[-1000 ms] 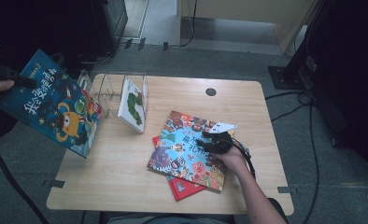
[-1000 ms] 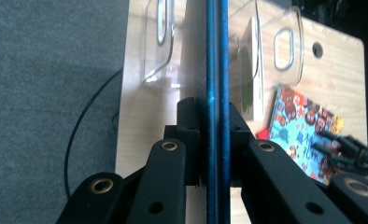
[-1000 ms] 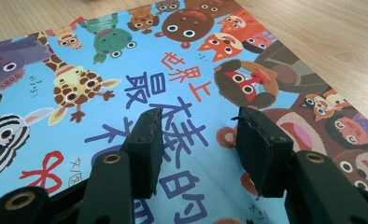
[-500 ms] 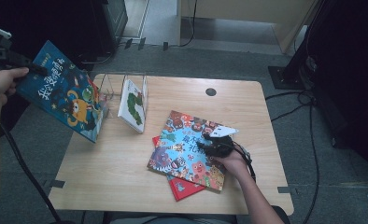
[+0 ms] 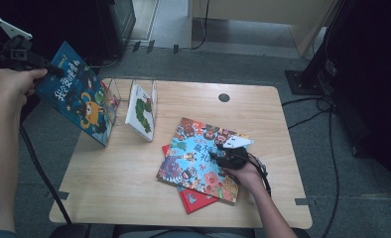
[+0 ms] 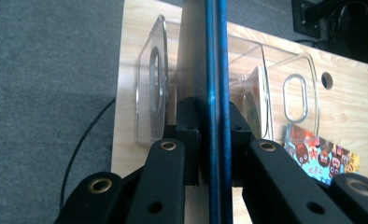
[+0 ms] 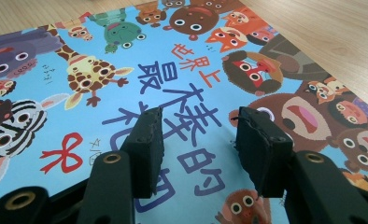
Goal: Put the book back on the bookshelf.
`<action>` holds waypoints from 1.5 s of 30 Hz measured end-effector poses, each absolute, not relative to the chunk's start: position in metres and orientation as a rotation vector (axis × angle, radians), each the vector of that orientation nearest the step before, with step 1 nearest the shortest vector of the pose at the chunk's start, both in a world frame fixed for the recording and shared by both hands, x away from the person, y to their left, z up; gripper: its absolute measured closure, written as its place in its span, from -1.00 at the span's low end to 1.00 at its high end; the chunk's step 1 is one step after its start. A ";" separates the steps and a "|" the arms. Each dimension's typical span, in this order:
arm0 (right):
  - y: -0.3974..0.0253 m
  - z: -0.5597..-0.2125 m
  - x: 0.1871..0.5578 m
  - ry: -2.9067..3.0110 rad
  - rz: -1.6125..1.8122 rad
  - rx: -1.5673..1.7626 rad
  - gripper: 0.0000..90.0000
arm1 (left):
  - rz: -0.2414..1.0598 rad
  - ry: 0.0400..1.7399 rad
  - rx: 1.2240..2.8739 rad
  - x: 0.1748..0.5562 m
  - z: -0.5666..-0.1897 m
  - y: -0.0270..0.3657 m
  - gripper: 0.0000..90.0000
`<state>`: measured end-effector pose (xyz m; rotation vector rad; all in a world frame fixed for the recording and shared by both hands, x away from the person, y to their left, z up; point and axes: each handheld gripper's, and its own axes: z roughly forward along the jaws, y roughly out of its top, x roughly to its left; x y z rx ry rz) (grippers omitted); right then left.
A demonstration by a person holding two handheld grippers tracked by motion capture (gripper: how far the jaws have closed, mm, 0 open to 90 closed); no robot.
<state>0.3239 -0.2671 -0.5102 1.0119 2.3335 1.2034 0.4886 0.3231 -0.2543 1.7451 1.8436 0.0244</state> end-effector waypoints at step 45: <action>-0.288 -0.500 0.337 2.353 1.223 1.111 0.22 | 0.017 1.644 1.794 0.394 -0.202 0.318 0.19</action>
